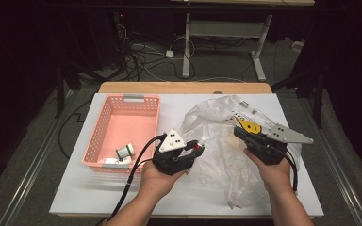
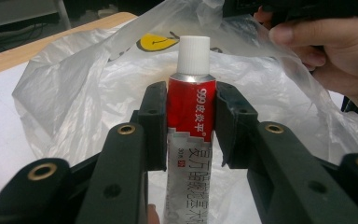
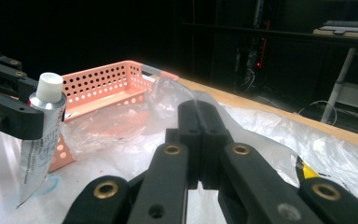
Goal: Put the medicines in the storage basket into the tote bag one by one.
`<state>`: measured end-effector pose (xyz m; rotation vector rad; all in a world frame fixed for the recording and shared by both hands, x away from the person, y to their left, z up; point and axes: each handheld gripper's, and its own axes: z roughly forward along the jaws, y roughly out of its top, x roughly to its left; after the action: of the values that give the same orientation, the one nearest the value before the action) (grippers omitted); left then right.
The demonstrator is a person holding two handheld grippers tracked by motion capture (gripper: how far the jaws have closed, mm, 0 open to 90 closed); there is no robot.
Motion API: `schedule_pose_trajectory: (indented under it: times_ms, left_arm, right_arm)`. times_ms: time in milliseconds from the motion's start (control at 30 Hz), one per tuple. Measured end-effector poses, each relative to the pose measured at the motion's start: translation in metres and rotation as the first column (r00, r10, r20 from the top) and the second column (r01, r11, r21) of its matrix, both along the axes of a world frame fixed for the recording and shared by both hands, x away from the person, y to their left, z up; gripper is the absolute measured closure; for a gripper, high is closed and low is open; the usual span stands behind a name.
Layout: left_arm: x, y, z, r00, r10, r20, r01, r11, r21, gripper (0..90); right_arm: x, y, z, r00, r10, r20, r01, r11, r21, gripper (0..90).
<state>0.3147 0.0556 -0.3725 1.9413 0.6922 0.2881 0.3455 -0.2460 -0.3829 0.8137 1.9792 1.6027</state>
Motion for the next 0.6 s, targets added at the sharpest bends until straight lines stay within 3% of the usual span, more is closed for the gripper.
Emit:
schedule_pose_trajectory:
  times_ms: [233,600]
  left_arm:
    - [0.003,-0.012,-0.002,0.9999,-0.015,-0.007,0.015,0.9999,0.002,66.1]
    - [0.015,-0.050,-0.015,0.9991,-0.039,-0.018,0.040,0.9990,0.022,66.1]
  right_arm:
    - [0.000,0.003,0.000,1.0000,0.008,-0.003,-0.008,1.000,0.004,90.0]
    - [0.001,-0.001,0.002,1.0000,0.003,-0.006,-0.002,1.000,0.022,90.0]
